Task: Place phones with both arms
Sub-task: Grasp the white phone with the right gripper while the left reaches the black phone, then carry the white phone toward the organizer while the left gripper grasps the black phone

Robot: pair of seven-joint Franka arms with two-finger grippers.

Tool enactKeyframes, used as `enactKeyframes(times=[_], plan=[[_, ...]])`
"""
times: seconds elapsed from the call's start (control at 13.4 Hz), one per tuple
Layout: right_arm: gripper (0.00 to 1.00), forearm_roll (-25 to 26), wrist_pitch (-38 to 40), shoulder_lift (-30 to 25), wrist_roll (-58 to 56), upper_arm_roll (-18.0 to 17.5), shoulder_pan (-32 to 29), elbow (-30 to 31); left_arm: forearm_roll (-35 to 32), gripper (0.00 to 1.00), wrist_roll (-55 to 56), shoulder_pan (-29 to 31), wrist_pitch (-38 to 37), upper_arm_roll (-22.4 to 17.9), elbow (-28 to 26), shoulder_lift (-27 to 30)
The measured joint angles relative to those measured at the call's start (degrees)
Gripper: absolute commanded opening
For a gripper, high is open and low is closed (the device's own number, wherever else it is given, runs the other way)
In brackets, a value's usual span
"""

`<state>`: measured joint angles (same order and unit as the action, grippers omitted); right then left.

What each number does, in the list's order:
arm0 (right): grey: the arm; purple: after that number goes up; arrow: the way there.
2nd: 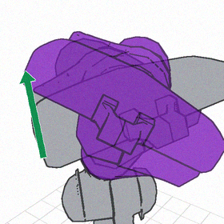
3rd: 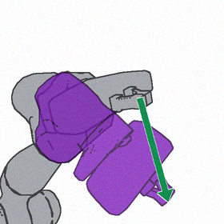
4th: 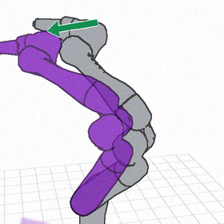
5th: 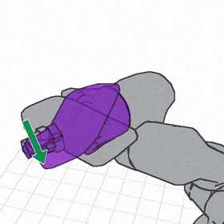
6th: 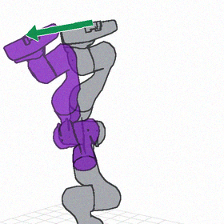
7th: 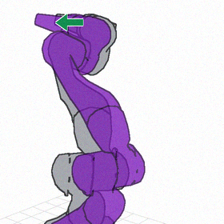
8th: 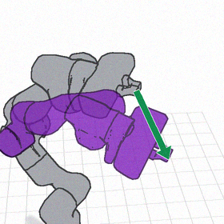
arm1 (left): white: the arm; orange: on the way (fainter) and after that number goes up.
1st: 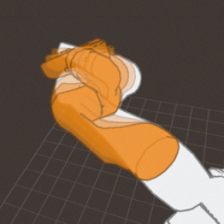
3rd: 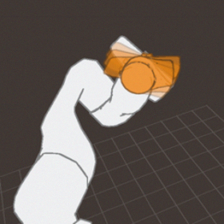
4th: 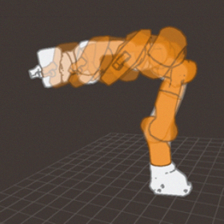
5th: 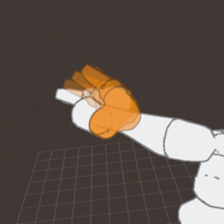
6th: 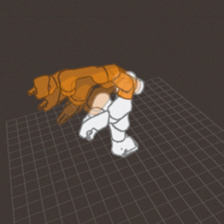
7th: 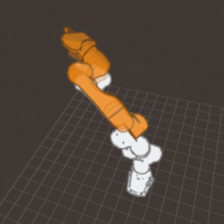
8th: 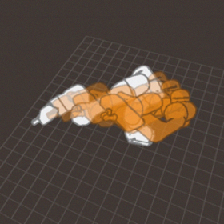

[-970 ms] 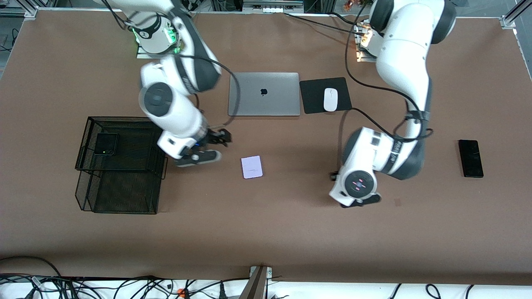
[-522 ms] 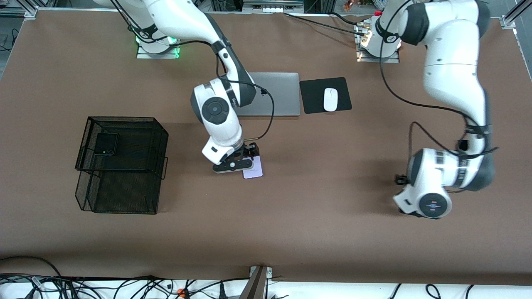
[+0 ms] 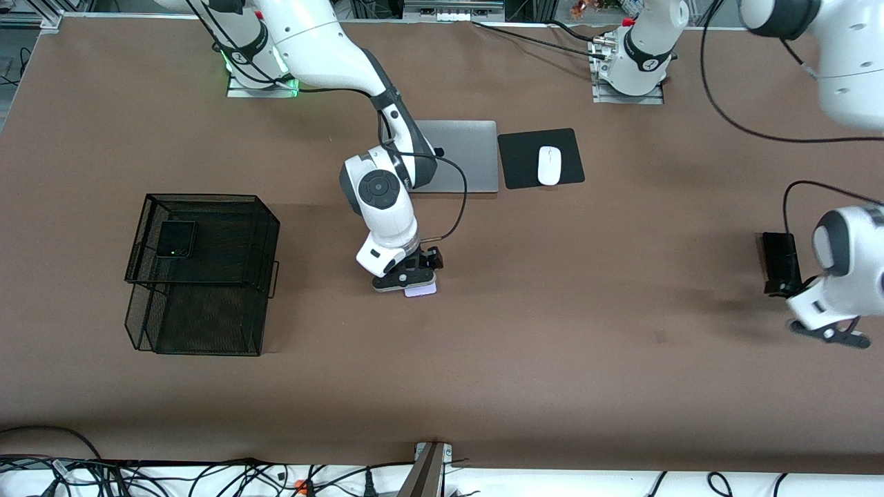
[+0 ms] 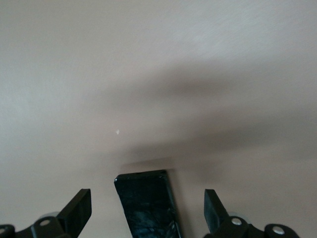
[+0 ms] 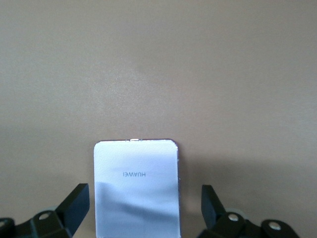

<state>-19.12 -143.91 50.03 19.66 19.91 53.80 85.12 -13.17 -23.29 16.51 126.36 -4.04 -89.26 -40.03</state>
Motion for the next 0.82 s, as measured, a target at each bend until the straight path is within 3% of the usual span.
enactKeyframes(times=[0.3,0.52,0.75,0.82], plan=[[1.0,-0.1,-0.4,0.7,0.5,-0.9,0.0,-0.1,3.7,1.0,-0.3,10.0,8.9,5.7,-9.0,2.1],[1.0,-0.1,-0.4,0.9,0.7,-1.2,0.0,-0.1,6.2,1.0,0.6,11.5,13.3,6.0,-13.8,2.8],[1.0,-0.1,-2.1,1.9,0.7,-1.2,0.0,-0.1,9.1,1.0,0.7,13.1,14.0,6.0,-15.1,3.0],[0.94,-0.1,-2.4,2.2,0.7,-1.2,0.0,-0.1,9.2,1.0,0.7,13.5,14.1,6.0,-15.3,3.1]])
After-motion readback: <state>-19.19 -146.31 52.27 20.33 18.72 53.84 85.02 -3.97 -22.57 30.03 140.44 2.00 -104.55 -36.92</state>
